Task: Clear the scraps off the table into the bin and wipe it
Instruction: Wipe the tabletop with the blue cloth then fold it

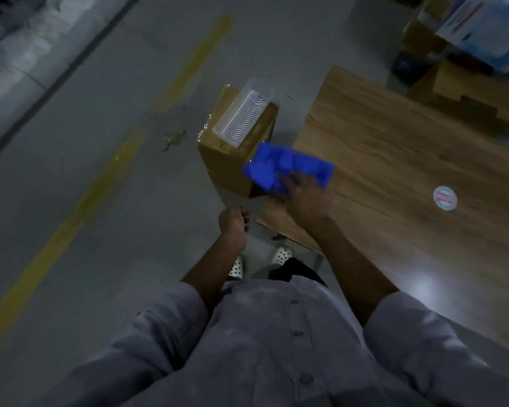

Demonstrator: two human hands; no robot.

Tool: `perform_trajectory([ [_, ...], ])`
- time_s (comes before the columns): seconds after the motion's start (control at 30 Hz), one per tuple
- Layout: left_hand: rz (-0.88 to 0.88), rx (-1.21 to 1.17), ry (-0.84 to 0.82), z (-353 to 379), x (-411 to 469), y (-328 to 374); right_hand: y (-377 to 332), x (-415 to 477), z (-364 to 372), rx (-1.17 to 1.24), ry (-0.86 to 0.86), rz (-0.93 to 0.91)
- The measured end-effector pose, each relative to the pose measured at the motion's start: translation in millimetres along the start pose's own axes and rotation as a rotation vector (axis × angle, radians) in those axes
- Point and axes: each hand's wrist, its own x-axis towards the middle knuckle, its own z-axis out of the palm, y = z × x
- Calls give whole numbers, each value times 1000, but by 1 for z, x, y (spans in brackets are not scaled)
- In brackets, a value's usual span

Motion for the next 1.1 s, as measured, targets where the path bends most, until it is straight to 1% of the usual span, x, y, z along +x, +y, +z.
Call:
perform_trajectory([
  [0.03, 14, 26, 28, -1, 4, -4, 1, 1, 10, -87, -239, -53],
  [0.07, 19, 51, 55, -1, 8, -8, 2, 2, 20, -142, -359, -75],
  [0.1, 21, 59, 84, -1, 12, -10, 5, 6, 29, -147, -333, -81],
  [0.17, 33, 33, 156, 5, 18, -20, 9, 18, 35, -96, -154, -118],
  [0.2, 51, 12, 181, 11, 19, -26, 11, 29, 38, -69, -102, -162],
  [0.23, 74, -14, 174, 18, 19, -31, 14, 42, 43, -37, -100, -226],
  [0.27, 105, -38, 142, 27, 19, -38, 15, 56, 49, -25, -152, -291],
  [0.3, 147, -49, 113, 36, 18, -41, 17, 69, 56, -55, -224, -350],
  [0.33, 194, -59, 109, 43, 16, -43, 16, 79, 65, -117, -261, -402],
  [0.37, 235, -86, 139, 50, 15, -46, 15, 83, 74, -170, -264, -442],
  [0.43, 284, -185, 295, 57, 11, -52, 14, 79, 88, -222, -219, -501],
  [0.5, 332, -186, 523, 61, 10, -58, 20, 69, 100, -262, -173, -614],
  [0.53, 382, -103, 585, 64, 11, -61, 27, 69, 103, -273, -160, -663],
  [0.57, 455, 10, 598, 69, 11, -62, 33, 74, 100, -283, -179, -699],
  [0.63, 653, 249, 544, 84, 9, -62, 46, 95, 92, -313, -211, -724],
  [0.7, 822, 453, 489, 97, 9, -59, 57, 116, 84, -324, -191, -688],
  [0.77, 888, 566, 502, 103, 16, -57, 66, 137, 76, -275, -143, -603],
  [0.83, 868, 477, 478, 102, 18, -55, 79, 158, 69, -225, -101, -522],
  [0.9, 830, 371, 448, 100, 15, -55, 92, 183, 57, -148, -17, -421],
  [0.93, 821, 346, 457, 99, 13, -55, 97, 193, 49, -86, 66, -360],
  [0.97, 812, 310, 471, 98, 11, -56, 99, 200, 38, -15, 193, -294],
  [1.03, 751, 174, 529, 95, 8, -54, 94, 197, 23, 84, 515, -192],
  [1.07, 713, 68, 557, 92, 7, -54, 85, 185, 19, 118, 605, -209],
  [1.1, 671, -49, 578, 89, 6, -53, 73, 167, 21, 145, 599, -290],
])
